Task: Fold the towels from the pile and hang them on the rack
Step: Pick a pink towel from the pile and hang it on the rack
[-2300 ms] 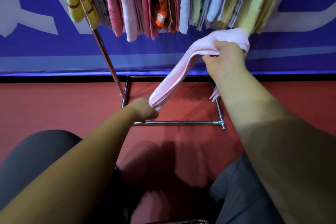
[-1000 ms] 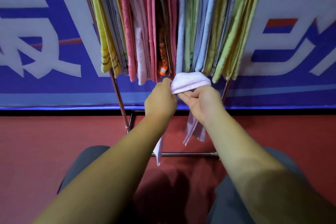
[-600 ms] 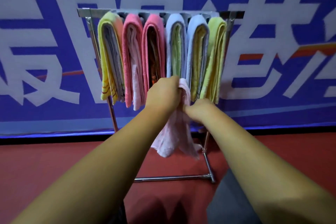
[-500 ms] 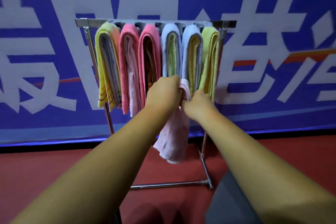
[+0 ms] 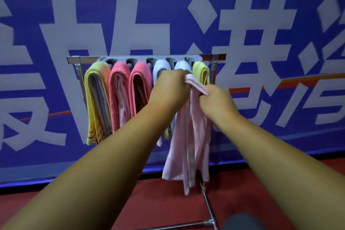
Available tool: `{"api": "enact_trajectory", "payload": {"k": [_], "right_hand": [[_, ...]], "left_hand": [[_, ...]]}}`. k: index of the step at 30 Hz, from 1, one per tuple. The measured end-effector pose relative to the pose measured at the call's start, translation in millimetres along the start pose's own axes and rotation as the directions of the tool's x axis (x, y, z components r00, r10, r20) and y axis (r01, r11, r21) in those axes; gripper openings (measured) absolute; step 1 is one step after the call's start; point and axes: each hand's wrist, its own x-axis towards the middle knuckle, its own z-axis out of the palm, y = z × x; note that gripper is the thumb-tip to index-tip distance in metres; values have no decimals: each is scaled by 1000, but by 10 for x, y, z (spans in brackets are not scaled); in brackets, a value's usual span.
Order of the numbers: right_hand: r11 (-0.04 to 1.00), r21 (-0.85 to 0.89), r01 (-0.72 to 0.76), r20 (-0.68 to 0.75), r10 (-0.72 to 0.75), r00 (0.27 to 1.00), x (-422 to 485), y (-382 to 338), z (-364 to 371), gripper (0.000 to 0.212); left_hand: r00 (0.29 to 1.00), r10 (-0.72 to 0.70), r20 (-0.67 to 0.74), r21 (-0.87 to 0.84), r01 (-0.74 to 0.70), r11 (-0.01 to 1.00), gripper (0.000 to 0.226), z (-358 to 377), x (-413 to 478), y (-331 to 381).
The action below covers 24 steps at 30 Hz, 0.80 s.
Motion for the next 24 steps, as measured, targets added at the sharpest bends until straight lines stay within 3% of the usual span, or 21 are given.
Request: {"api": "enact_trajectory", "payload": {"k": [7, 12, 16, 22, 24], "right_hand": [[1000, -11, 24, -247, -26, 969, 628, 113, -566, 20], [999, -35, 20, -324, -30, 946, 1081, 115, -691, 23], [998, -61, 0, -318, -19, 948, 1387, 106, -625, 19], [990, -143, -13, -245, -23, 969, 1629, 221, -343, 21], [988, -151, -7, -192, -22, 981, 1618, 315, -230, 20]], "left_hand": [[998, -7, -65, 142, 16, 990, 14, 23, 552, 365], [989, -147, -7, 60, 147, 987, 7, 148, 1118, 481], [976, -216, 29, 39, 215, 976, 9, 193, 1451, 495], [917, -319, 240, 180, 281, 943, 35, 364, 1726, 477], [885, -340, 319, 231, 275, 933, 31, 486, 1728, 458]]}}
